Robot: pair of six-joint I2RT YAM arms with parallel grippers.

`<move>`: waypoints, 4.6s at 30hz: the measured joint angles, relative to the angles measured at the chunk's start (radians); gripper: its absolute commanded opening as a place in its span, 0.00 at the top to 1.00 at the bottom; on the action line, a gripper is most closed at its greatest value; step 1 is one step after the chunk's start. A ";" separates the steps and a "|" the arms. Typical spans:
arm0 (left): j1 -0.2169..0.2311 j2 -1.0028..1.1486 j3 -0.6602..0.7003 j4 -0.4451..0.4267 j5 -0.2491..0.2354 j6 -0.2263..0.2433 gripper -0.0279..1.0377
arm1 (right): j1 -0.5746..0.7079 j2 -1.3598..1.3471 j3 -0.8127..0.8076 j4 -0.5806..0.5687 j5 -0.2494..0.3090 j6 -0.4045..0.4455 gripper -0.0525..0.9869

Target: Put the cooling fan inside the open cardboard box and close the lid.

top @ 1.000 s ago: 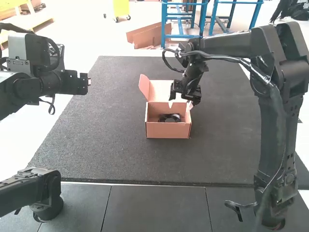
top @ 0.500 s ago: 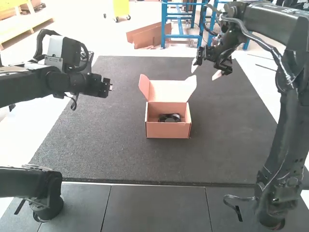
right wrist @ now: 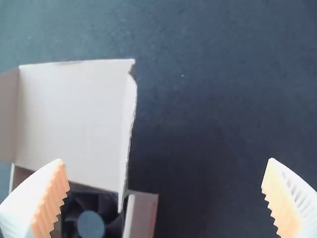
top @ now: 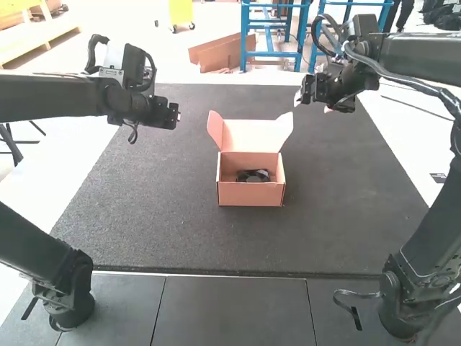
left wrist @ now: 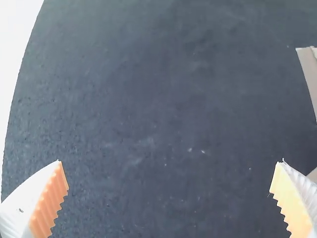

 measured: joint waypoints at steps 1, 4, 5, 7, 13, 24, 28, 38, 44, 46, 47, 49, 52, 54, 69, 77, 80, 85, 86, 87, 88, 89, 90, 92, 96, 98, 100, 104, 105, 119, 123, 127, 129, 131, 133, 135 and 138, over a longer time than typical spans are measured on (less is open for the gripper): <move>0.000 0.019 0.014 0.005 -0.002 -0.002 0.06 | 0.000 0.000 -0.010 0.024 -0.005 0.001 0.09; 0.000 0.068 0.052 0.014 -0.003 -0.002 0.06 | 0.001 0.000 -0.022 0.071 -0.018 0.010 0.09; 0.000 0.084 0.064 0.017 -0.003 -0.002 0.06 | 0.001 0.000 -0.022 0.078 -0.023 0.011 0.09; 0.000 0.118 0.087 0.023 -0.003 -0.003 0.06 | 0.002 0.001 -0.020 0.080 -0.030 0.015 0.09; 0.000 0.202 0.130 0.043 -0.003 -0.005 0.06 | 0.002 0.079 0.044 0.039 -0.060 0.023 0.09; -0.013 0.322 0.218 0.056 -0.006 -0.005 0.06 | 0.002 0.196 0.184 -0.095 -0.145 0.045 0.09; -0.029 0.356 0.234 0.057 -0.007 -0.005 0.06 | 0.003 0.213 0.214 -0.129 -0.167 0.050 0.09; -0.074 0.416 0.254 0.069 -0.010 -0.011 0.06 | 0.003 0.230 0.233 -0.179 -0.208 0.052 0.10; -0.096 0.420 0.277 0.093 -0.010 -0.013 0.06 | 0.003 0.230 0.233 -0.193 -0.226 0.052 0.14; -0.114 0.420 0.285 0.095 -0.008 -0.013 0.06 | 0.003 0.230 0.233 -0.193 -0.227 0.052 0.18; -0.124 0.420 0.287 0.098 -0.005 -0.013 0.06 | 0.003 0.230 0.233 -0.193 -0.227 0.052 0.18; -0.138 0.420 0.287 0.101 -0.001 -0.013 0.06 | 0.003 0.235 0.233 -0.193 -0.227 0.052 0.19; -0.153 0.422 0.287 0.103 0.007 -0.013 0.06 | 0.003 0.252 0.235 -0.193 -0.227 0.052 0.26; -0.157 0.422 0.287 0.104 0.007 -0.013 0.06 | 0.004 0.268 0.235 -0.193 -0.227 0.051 0.27; -0.156 0.422 0.287 0.105 0.007 -0.013 0.06 | 0.005 0.295 0.235 -0.136 -0.222 0.056 0.67; -0.156 0.422 0.287 0.105 0.007 -0.013 0.06 | 0.005 0.295 0.235 -0.118 -0.209 0.064 0.76; -0.156 0.422 0.287 0.105 0.007 -0.013 0.06 | 0.005 0.295 0.235 -0.107 -0.202 0.067 0.79; -0.156 0.422 0.287 0.105 0.007 -0.013 0.06 | 0.005 0.295 0.235 -0.098 -0.191 0.068 0.85; -0.157 0.422 0.287 0.105 0.007 -0.012 0.06 | 0.006 0.295 0.235 -0.097 -0.188 0.068 0.86; -0.156 0.422 0.287 0.105 0.007 -0.012 0.06 | 0.007 0.295 0.235 -0.096 -0.188 0.067 0.87; -0.156 0.422 0.287 0.105 0.007 -0.012 0.06 | 0.009 0.295 0.234 -0.095 -0.186 0.068 0.88; -0.156 0.422 0.287 0.105 0.007 -0.012 0.06 | 0.012 0.295 0.234 -0.095 -0.183 0.067 0.91; -0.157 0.422 0.287 0.105 0.007 -0.012 0.06 | 0.014 0.295 0.235 -0.093 -0.183 0.067 0.92; -0.156 0.422 0.287 0.105 0.007 -0.012 0.06 | 0.020 0.295 0.234 -0.091 -0.181 0.065 0.93; -0.157 0.422 0.287 0.105 0.007 -0.012 0.06 | 0.030 0.295 0.234 -0.090 -0.180 0.058 0.96; -0.156 0.422 0.287 0.104 0.007 -0.012 0.06 | 0.036 0.295 0.234 -0.094 -0.180 0.054 0.96; -0.156 0.422 0.287 0.104 0.007 -0.013 0.06 | 0.043 0.295 0.235 -0.105 -0.180 0.050 0.96; -0.157 0.422 0.287 0.099 0.007 -0.013 0.06 | 0.053 0.292 0.230 -0.111 -0.180 0.042 0.96; -0.157 0.422 0.287 0.097 0.007 -0.013 0.06 | 0.053 0.286 0.223 -0.110 -0.180 0.040 0.96; -0.190 0.422 0.287 0.066 0.010 -0.012 0.06 | 0.076 0.161 0.086 -0.114 -0.177 0.032 0.96; -0.193 0.422 0.287 0.059 0.010 -0.013 0.06 | 0.109 0.138 0.045 -0.113 -0.176 0.028 0.96; -0.193 0.422 0.287 0.041 0.009 -0.013 0.06 | 0.132 0.121 0.008 -0.101 -0.149 0.017 0.95; -0.193 0.422 0.287 0.039 0.009 -0.013 0.06 | 0.137 0.113 -0.012 -0.095 -0.126 0.008 0.96; -0.193 0.422 0.287 0.037 0.010 -0.013 0.06 | 0.141 0.111 -0.029 -0.091 -0.104 -0.002 0.95; -0.193 0.422 0.287 0.036 0.010 -0.013 0.06 | 0.145 0.110 -0.040 -0.087 -0.082 -0.008 0.95; -0.193 0.422 0.287 0.036 0.010 -0.013 0.06 | 0.149 0.111 -0.045 -0.085 -0.065 -0.013 0.95; -0.193 0.422 0.287 0.036 0.010 -0.013 0.06 | 0.159 0.109 -0.045 -0.084 -0.049 -0.017 0.95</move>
